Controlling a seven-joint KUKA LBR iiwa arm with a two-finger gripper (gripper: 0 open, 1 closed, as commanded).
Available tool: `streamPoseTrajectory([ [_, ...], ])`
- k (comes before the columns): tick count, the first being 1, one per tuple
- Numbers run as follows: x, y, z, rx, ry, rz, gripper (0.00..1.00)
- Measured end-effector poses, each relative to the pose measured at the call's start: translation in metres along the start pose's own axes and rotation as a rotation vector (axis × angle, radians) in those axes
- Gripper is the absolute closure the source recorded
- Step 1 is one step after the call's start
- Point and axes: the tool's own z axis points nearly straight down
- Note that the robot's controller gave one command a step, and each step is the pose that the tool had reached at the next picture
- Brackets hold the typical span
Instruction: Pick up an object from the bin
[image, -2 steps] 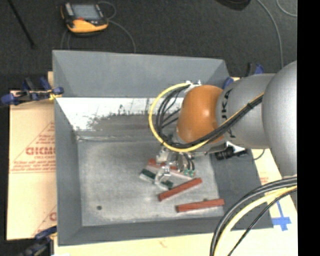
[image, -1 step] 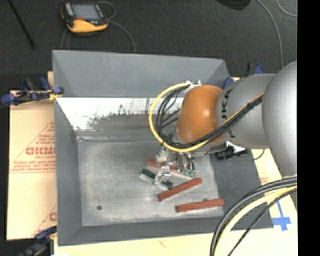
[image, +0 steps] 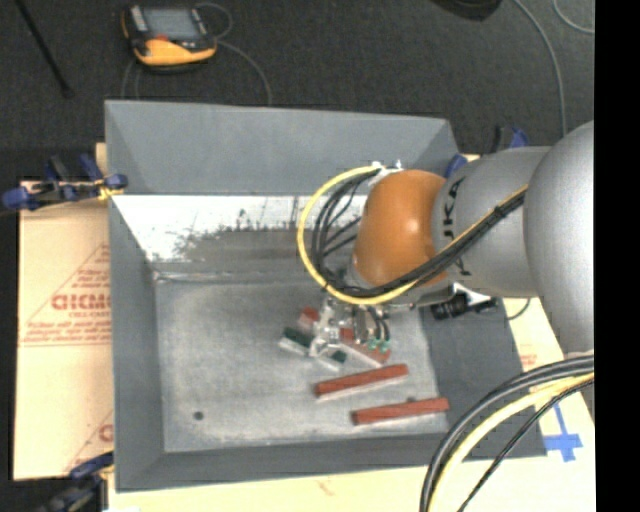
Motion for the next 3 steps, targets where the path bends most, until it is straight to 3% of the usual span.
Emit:
streamPoseTrajectory([
  [2, -0.001, 0.008, -0.056, 0.005, 0.003, -0.002, 1.00],
  [3, -0.014, 0.034, -0.068, 0.006, 0.005, 0.005, 1.00],
])
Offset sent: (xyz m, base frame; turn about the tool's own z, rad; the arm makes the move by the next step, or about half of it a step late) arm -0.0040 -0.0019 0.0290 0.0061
